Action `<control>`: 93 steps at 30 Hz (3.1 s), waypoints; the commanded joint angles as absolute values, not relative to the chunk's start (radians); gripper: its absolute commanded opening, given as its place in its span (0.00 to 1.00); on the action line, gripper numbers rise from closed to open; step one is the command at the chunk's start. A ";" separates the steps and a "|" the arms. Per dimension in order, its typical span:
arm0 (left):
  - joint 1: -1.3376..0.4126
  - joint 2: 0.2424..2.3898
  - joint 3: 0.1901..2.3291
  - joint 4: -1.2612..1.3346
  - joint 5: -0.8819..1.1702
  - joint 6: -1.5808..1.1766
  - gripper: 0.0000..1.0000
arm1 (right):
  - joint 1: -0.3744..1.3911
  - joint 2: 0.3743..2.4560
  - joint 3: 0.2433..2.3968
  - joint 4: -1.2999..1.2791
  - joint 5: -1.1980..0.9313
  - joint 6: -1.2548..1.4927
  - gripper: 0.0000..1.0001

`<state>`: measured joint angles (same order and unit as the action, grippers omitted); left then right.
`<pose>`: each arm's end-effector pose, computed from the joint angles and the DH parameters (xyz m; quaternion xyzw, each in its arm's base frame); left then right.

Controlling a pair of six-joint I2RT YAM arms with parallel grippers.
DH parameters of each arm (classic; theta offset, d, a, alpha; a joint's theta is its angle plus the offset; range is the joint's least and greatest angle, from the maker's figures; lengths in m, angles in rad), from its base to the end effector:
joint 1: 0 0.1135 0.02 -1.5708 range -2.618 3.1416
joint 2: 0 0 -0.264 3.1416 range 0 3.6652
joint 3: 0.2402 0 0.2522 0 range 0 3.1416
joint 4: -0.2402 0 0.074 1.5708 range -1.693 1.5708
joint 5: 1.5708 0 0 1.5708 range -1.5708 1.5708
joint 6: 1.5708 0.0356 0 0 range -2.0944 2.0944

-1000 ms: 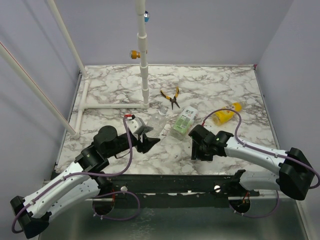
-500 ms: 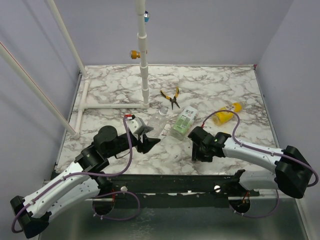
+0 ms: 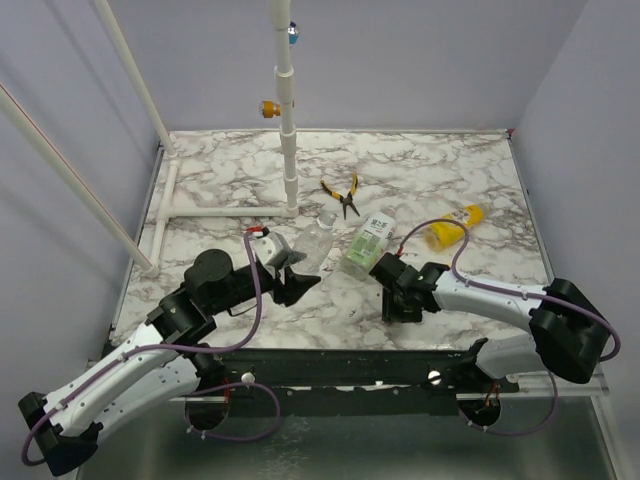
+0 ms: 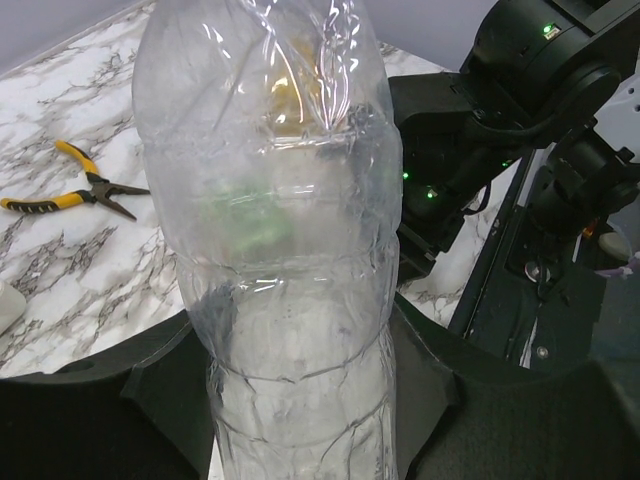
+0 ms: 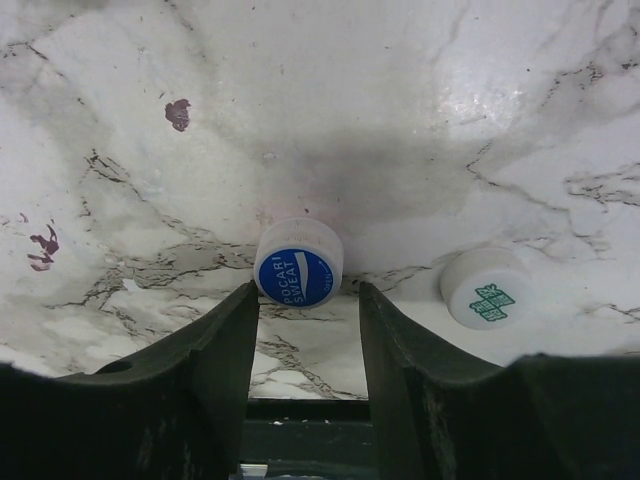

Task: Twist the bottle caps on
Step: Screw the bottle cap onto the plastic bottle.

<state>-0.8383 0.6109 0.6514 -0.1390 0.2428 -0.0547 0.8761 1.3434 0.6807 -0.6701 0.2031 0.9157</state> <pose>0.0967 -0.1203 0.3241 0.3560 0.6488 -0.3687 0.5624 0.1439 0.1615 0.1615 0.0316 0.9874 0.0293 0.1524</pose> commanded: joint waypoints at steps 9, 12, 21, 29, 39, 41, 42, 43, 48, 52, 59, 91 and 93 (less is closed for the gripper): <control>-0.841 0.654 0.707 -0.149 0.240 -0.045 0.58 | 0.879 1.416 0.730 -0.633 0.279 0.881 0.47; -0.841 0.665 0.710 -0.150 0.242 -0.041 0.58 | 0.879 1.415 0.727 -0.632 0.276 0.879 0.47; -0.841 0.684 0.713 -0.151 0.248 -0.034 0.58 | 0.879 1.372 0.726 -0.676 0.286 0.891 0.38; -0.841 0.687 0.697 -0.152 0.286 -0.005 0.58 | 0.863 1.318 0.791 -0.664 0.184 0.819 0.28; -0.842 0.618 0.646 -0.206 0.283 0.082 0.54 | 0.682 1.133 1.016 -0.645 -0.206 0.640 0.20; -0.843 0.593 0.634 -0.225 0.274 0.094 0.53 | 0.683 1.115 1.070 -0.666 -0.254 0.634 0.20; -0.843 0.586 0.629 -0.234 0.275 0.102 0.53 | 0.682 1.104 1.096 -0.671 -0.278 0.632 0.20; -0.844 0.580 0.626 -0.244 0.278 0.113 0.52 | 0.681 1.094 1.117 -0.674 -0.301 0.631 0.20; -0.847 0.580 0.605 -0.252 0.291 0.156 0.49 | 0.683 1.074 1.241 -0.677 -0.442 0.632 0.20; -0.854 0.586 0.593 -0.244 0.295 0.181 0.48 | 0.682 1.085 1.305 -0.670 -0.539 0.635 0.20; -0.906 0.589 0.608 -0.242 0.259 0.226 0.47 | 0.683 1.134 1.356 -0.697 -0.628 0.624 0.21; -1.051 0.626 0.619 -0.210 0.124 0.313 0.43 | 0.682 1.196 1.398 -0.857 -0.692 0.572 0.20; -1.053 0.629 0.620 -0.209 0.119 0.315 0.43 | 0.683 1.198 1.392 -0.851 -0.703 0.576 0.20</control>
